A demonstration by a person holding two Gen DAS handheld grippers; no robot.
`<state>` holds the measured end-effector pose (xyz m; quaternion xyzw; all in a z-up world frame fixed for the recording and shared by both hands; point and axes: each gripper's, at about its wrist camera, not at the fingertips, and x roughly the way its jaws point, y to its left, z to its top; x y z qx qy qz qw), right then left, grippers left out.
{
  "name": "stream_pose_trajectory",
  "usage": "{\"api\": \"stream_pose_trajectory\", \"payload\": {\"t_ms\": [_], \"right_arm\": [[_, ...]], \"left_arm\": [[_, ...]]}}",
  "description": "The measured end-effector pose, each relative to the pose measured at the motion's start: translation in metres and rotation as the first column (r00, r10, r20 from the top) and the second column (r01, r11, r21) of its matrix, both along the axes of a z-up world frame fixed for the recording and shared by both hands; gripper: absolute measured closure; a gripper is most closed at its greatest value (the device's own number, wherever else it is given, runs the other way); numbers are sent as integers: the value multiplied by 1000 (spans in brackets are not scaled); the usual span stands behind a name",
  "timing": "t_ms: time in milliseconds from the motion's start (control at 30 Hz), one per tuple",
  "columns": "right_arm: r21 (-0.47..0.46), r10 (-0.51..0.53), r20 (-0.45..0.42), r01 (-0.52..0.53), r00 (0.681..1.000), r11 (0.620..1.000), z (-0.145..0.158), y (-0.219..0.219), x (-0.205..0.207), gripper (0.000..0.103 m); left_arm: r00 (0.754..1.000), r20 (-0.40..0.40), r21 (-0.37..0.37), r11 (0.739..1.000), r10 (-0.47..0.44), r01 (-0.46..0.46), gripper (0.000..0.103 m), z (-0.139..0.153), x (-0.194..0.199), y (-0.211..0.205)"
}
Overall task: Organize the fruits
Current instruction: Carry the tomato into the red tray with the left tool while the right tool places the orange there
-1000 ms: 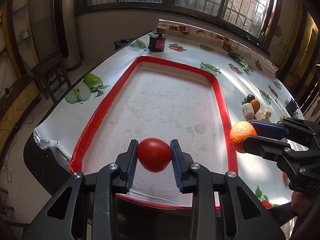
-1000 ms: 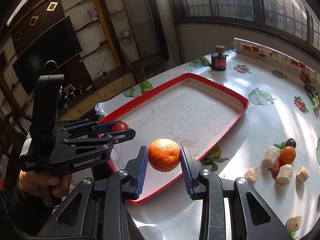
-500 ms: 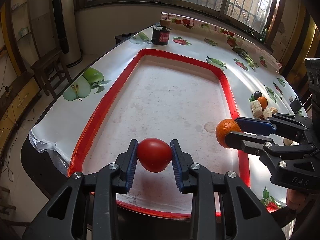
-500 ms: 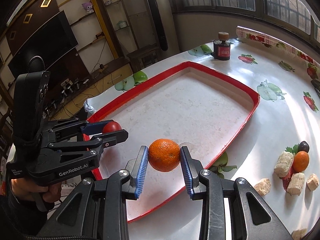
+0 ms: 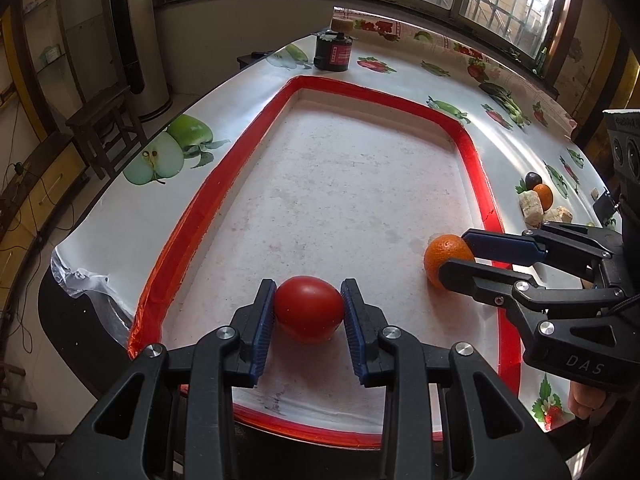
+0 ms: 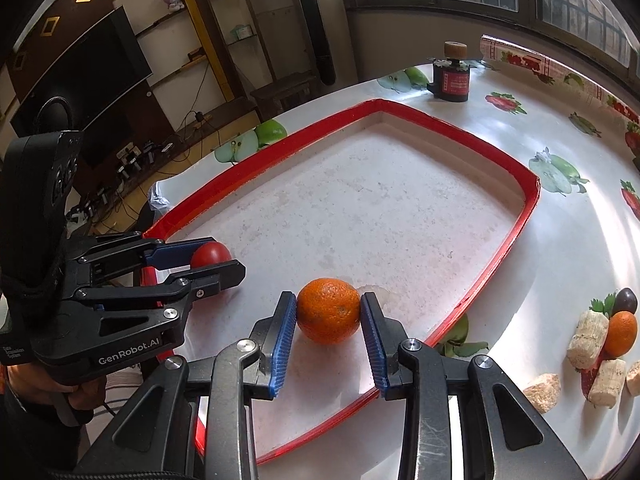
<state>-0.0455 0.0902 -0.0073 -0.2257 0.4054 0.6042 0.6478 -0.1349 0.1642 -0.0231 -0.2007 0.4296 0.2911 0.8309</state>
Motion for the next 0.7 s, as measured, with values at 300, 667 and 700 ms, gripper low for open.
{"api": "stream_pose_trajectory", "payload": {"t_ms": [300, 667, 700], "right_arm": [[21, -20, -29, 20, 999, 1000, 5, -11, 5, 53], [74, -43, -25, 44, 999, 996, 27, -39, 7, 44], [79, -47, -27, 49, 999, 996, 29, -43, 8, 44]], "left_arm": [[999, -24, 9, 999, 33, -32, 72, 2, -6, -2], [999, -10, 49, 998, 45, -45, 42, 14, -11, -10], [999, -13, 49, 998, 46, -45, 42, 14, -11, -11]]}}
